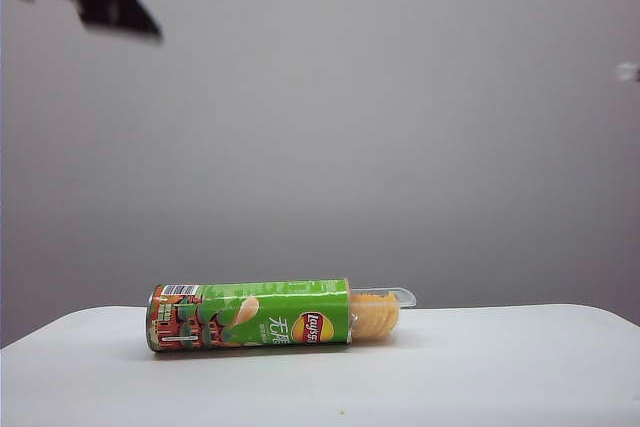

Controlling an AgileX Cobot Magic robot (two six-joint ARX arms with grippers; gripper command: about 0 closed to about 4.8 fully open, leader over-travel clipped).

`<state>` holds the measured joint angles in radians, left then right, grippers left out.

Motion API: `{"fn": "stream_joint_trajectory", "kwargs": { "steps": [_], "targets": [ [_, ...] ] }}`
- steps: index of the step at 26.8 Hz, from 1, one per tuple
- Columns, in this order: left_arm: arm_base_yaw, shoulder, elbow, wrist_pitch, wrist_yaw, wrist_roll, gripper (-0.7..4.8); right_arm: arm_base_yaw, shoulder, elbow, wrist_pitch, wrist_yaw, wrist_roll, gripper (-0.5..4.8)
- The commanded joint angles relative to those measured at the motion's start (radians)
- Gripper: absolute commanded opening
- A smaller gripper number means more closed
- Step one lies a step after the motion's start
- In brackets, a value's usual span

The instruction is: Pick up the green tub of chips from the desk, push the transparent container that's holding the chips and has slipped out back in, and finally put the chips back on the desk.

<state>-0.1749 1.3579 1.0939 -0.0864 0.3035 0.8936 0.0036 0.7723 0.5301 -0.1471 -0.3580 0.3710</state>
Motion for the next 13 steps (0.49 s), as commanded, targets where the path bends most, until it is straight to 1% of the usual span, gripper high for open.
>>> {"fn": "stream_joint_trajectory", "kwargs": {
  "steps": [1, 4, 7, 9, 11, 13],
  "targets": [
    [0.001, 0.16, 0.132, -0.238, 0.008, 0.104, 1.26, 0.0, 0.106, 0.053, 0.01, -0.066, -0.06, -0.05],
    [0.0, 0.293, 0.24, -0.346, 0.008, 0.101, 1.26, 0.0, 0.203, 0.09, 0.016, -0.068, -0.08, -0.05],
    [0.0, 0.412, 0.33, -0.416, 0.018, 0.102, 1.36, -0.001, 0.323, 0.125, 0.042, -0.142, -0.089, -0.05],
    [-0.001, 0.465, 0.378, -0.456, 0.032, 0.102, 1.66, -0.003, 0.41, 0.152, 0.063, -0.207, -0.092, -0.05],
    [-0.001, 0.511, 0.417, -0.487, 0.035, 0.105, 2.02, -0.003, 0.491, 0.183, 0.079, -0.243, -0.092, -0.05],
    [-0.001, 0.546, 0.443, -0.502, 0.036, 0.105, 2.62, -0.003, 0.567, 0.212, 0.106, -0.27, -0.093, -0.05]
  ]
}}
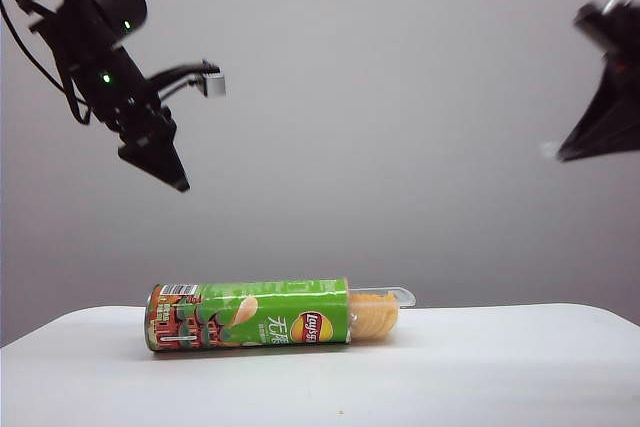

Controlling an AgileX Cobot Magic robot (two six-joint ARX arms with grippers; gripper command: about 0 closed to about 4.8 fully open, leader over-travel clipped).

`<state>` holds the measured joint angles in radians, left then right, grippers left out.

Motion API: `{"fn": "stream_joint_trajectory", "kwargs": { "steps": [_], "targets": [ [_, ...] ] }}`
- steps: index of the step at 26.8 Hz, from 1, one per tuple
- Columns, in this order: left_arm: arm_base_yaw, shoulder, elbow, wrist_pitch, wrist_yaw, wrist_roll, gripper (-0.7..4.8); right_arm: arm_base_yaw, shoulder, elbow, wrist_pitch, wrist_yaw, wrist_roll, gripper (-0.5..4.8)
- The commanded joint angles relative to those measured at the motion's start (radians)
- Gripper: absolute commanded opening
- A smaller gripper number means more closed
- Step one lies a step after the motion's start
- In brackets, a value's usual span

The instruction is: Pick up the green tub of chips from the desk, push the transparent container that's holding the chips and has slipped out back in, and finally put the chips back on the desk.

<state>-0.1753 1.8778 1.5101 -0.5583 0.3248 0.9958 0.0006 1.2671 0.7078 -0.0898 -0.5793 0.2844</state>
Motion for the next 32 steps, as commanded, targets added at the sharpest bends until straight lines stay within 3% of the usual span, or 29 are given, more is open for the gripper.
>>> {"fn": "stream_joint_trajectory", "kwargs": {
  "steps": [1, 6, 8, 12, 19, 28, 30, 32],
  "targets": [
    [0.0, 0.04, 0.035, -0.034, 0.019, 0.003, 2.89, 0.0, 0.103, 0.048, 0.062, -0.059, -0.006, -0.05],
    [-0.018, 0.096, 0.045, -0.126, 0.037, 0.025, 4.62, -0.002, 0.319, 0.194, 0.069, -0.141, -0.027, -0.05],
    [-0.037, 0.106, 0.045, -0.157, 0.001, 0.026, 4.79, -0.002, 0.351, 0.219, 0.068, -0.161, -0.027, -0.05],
    [-0.064, 0.132, 0.044, -0.16, -0.063, 0.045, 4.79, -0.002, 0.388, 0.245, 0.071, -0.172, -0.027, -0.05],
    [-0.087, 0.211, 0.045, -0.135, -0.061, 0.045, 4.79, -0.003, 0.396, 0.244, 0.071, -0.231, -0.031, -0.05],
    [-0.089, 0.316, 0.043, -0.054, -0.086, 0.043, 4.75, -0.003, 0.397, 0.243, 0.056, -0.234, -0.035, -0.05],
    [-0.089, 0.318, 0.043, -0.056, -0.086, 0.043, 4.51, -0.003, 0.4, 0.243, 0.057, -0.23, -0.043, -0.05],
    [-0.089, 0.318, 0.043, -0.048, -0.086, 0.043, 3.49, -0.003, 0.401, 0.243, 0.057, -0.226, -0.049, -0.05]
  ]
}}
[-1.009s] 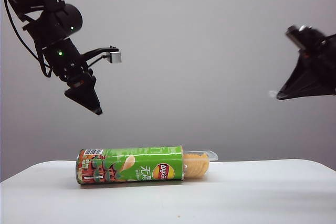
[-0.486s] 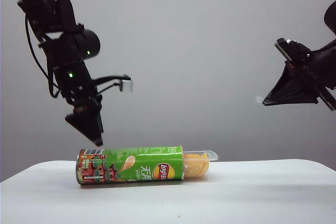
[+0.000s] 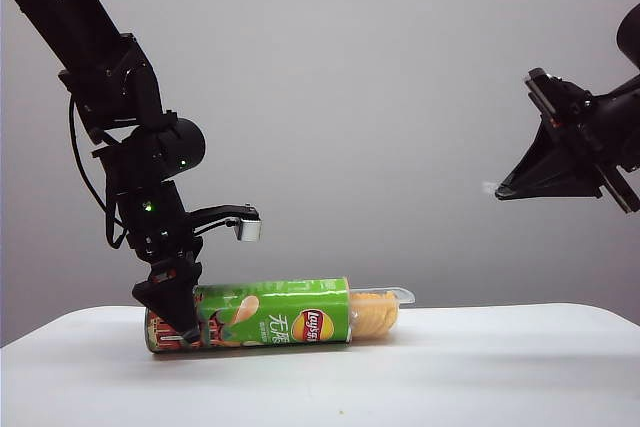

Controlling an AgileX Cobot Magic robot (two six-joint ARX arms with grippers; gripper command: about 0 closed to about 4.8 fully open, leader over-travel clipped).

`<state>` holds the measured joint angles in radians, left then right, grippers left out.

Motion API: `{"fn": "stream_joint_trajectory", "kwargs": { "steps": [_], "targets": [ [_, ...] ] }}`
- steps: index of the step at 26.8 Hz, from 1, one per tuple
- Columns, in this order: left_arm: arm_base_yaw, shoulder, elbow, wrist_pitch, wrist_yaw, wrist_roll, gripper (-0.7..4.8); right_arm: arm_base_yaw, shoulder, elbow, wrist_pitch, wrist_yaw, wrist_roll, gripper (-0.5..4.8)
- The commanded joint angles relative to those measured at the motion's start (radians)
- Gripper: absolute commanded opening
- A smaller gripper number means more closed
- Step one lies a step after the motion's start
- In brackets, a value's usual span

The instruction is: Pick up the green tub of chips from the desk, push the transparent container that's holding the chips and has slipped out back in, and finally put the chips back on the desk.

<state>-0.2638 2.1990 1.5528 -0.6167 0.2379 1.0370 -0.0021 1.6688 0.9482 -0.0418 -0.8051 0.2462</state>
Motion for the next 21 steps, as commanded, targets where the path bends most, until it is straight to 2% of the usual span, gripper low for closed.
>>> {"fn": "stream_joint_trajectory", "kwargs": {
  "steps": [1, 2, 3, 11, 12, 13, 17, 19, 20, 21],
  "targets": [
    [0.0, -0.003, 0.001, 0.013, 0.001, 0.002, 3.08, -0.001, -0.001, 0.003, 0.011, 0.0, -0.013, -0.05],
    [0.0, -0.003, 0.002, 0.017, 0.001, 0.001, 2.8, -0.001, -0.001, 0.003, 0.013, 0.003, -0.013, -0.05],
    [-0.001, -0.003, 0.002, 0.016, 0.002, -0.001, 2.75, -0.001, -0.001, 0.003, 0.013, 0.008, -0.014, -0.05],
    [-0.029, -0.026, 0.004, -0.014, -0.034, 0.0, 2.77, -0.021, -0.001, 0.003, 0.024, 0.048, -0.015, -0.04],
    [-0.042, -0.044, 0.004, -0.023, -0.033, 0.0, 2.77, -0.024, -0.001, 0.003, 0.024, 0.04, -0.015, 0.12],
    [-0.048, -0.067, 0.004, -0.035, -0.027, 0.002, 2.78, -0.037, 0.0, 0.003, 0.024, 0.009, -0.014, 0.52],
    [-0.078, -0.126, 0.004, -0.058, -0.035, 0.001, 2.78, -0.077, 0.033, 0.018, 0.016, -0.133, 0.016, 1.07],
    [-0.094, -0.153, 0.004, -0.065, -0.034, 0.0, 2.77, -0.099, 0.055, 0.025, 0.016, -0.213, 0.029, 1.18],
    [-0.111, -0.183, 0.004, -0.074, -0.034, 0.0, 2.77, -0.126, 0.081, 0.035, 0.018, -0.301, 0.046, 1.18],
    [-0.12, -0.204, 0.004, -0.079, -0.033, 0.002, 2.77, -0.134, 0.094, 0.042, 0.019, -0.341, 0.046, 1.18]
  ]
}}
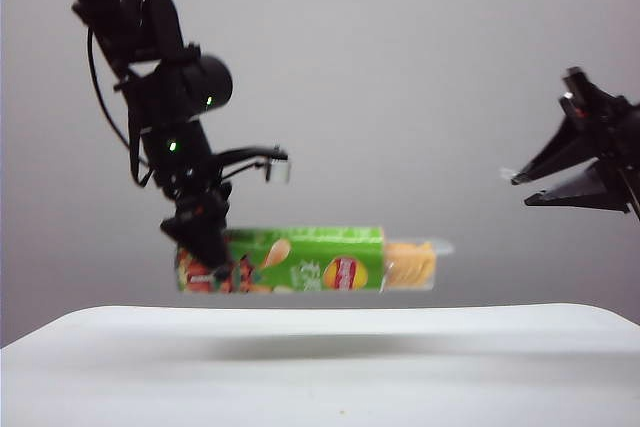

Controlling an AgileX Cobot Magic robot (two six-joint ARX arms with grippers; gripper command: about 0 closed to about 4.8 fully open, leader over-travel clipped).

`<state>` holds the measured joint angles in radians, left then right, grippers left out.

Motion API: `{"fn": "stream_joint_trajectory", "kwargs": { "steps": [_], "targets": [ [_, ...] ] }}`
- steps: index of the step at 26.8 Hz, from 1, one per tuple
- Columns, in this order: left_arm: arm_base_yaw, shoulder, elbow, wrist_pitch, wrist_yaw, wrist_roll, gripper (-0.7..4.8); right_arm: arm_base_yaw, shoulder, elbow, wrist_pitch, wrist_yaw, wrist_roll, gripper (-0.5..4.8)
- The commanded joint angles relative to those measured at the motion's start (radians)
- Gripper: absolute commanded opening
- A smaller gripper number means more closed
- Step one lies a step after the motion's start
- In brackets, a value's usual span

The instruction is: Pick up the green tub of chips from the desk, push the transparent container that's holding the chips and has slipped out back in, and finally put the chips back on the desk.

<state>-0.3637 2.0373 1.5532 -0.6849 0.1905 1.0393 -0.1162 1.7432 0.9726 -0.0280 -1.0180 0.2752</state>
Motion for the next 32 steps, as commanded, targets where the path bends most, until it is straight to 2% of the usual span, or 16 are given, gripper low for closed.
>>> {"fn": "stream_joint_trajectory", "kwargs": {
  "steps": [1, 4, 15, 16, 20, 22, 23, 28, 32],
  "targets": [
    [-0.032, -0.064, 0.004, -0.009, 0.021, -0.004, 2.77, -0.033, 0.027, 0.023, 0.007, -0.133, 0.017, 1.22],
    [-0.048, -0.09, 0.005, -0.009, 0.059, -0.003, 2.77, -0.029, 0.031, 0.023, 0.011, -0.162, 0.016, 1.49],
    [-0.053, -0.091, 0.007, -0.013, 0.146, -0.051, 2.77, 0.024, 0.031, 0.023, 0.046, -0.179, 0.039, 1.48],
    [-0.053, -0.091, 0.007, -0.013, 0.146, -0.05, 2.77, 0.031, 0.031, 0.023, 0.06, -0.176, 0.04, 1.36],
    [-0.053, -0.091, 0.007, -0.014, 0.147, -0.05, 2.77, 0.048, 0.031, 0.023, 0.078, -0.163, 0.041, 0.25],
    [-0.053, -0.091, 0.007, -0.015, 0.146, -0.05, 2.77, 0.05, 0.031, 0.023, 0.087, -0.163, 0.042, 0.19],
    [-0.053, -0.091, 0.007, -0.016, 0.147, -0.05, 2.77, 0.05, 0.031, 0.023, 0.092, -0.163, 0.042, -0.06],
    [-0.063, -0.091, 0.007, -0.004, 0.221, -0.05, 2.78, 0.072, 0.031, 0.023, 0.092, -0.163, 0.043, -0.06],
    [-0.09, -0.091, 0.007, 0.013, 0.233, -0.052, 2.78, 0.107, 0.031, 0.023, 0.093, -0.163, 0.045, -0.06]
  ]
}}
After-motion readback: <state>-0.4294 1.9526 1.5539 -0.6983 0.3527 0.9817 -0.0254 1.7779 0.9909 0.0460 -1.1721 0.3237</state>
